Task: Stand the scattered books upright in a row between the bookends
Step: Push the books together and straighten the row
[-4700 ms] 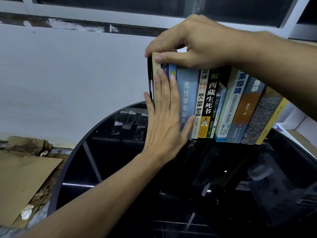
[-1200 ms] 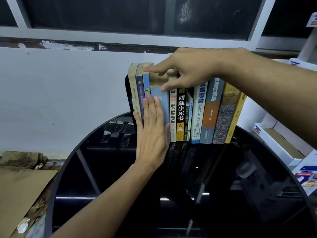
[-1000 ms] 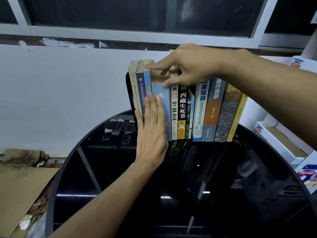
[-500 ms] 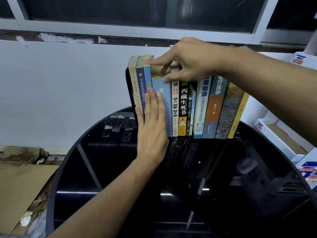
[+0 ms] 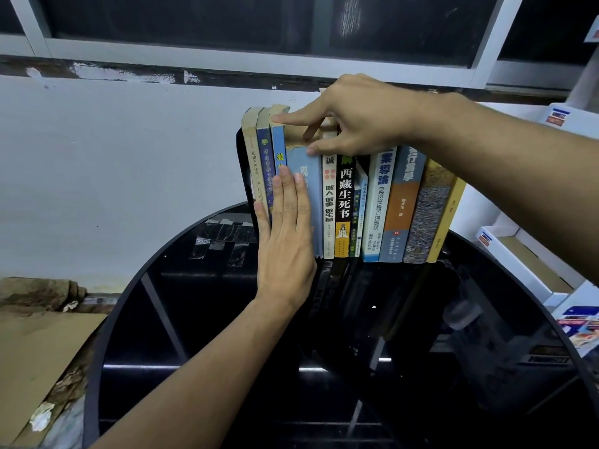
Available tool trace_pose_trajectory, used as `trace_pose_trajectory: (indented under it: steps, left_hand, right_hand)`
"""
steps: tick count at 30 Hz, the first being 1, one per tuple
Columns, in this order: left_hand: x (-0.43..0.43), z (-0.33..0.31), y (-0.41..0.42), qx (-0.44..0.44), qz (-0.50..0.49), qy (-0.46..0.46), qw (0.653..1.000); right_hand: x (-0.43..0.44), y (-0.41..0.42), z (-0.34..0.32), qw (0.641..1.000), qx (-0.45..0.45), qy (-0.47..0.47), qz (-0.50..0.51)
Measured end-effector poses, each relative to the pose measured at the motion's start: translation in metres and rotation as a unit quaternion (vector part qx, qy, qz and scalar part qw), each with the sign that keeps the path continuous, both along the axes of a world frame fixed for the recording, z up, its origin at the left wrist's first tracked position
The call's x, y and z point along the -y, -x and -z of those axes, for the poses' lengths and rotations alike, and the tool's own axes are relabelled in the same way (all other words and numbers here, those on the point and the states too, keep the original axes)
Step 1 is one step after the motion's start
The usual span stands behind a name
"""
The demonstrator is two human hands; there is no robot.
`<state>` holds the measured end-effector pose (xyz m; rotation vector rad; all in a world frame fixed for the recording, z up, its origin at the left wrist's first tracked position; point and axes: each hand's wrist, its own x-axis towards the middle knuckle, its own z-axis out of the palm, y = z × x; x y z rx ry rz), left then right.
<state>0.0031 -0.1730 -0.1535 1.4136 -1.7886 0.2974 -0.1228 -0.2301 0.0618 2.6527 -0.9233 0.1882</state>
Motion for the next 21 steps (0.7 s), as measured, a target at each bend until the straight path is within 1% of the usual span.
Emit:
trace_pose_trajectory:
  steps: [5,10,13,17,21]
  left_hand:
    - [-0.002,-0.002,-0.001,0.0,0.012,-0.007,1.0]
    - [-0.003,-0.003,0.0,-0.003,0.015,-0.003,1.0]
    - [0.0,-0.004,0.003,0.024,0.007,0.013,1.0]
    - [0.003,-0.005,0.005,0.045,-0.002,0.021,0.999]
    - [0.006,-0.002,0.001,0.052,-0.008,0.032,0.998]
  right_hand:
    - [-0.002,-0.001,0.0,1.0,-0.009,-0.002,0.003]
    - [-0.003,0.006,-0.002,0.999,-0.021,-0.029,-0.032]
    - [-0.002,0.012,-0.001,0.998,-0.046,-0.026,-0.03]
    - [-0.001,0.018,0.004,0.998,-0.045,-0.01,-0.051]
    - [0.0,0.02,0.006,0.997,-0.038,-0.014,-0.07]
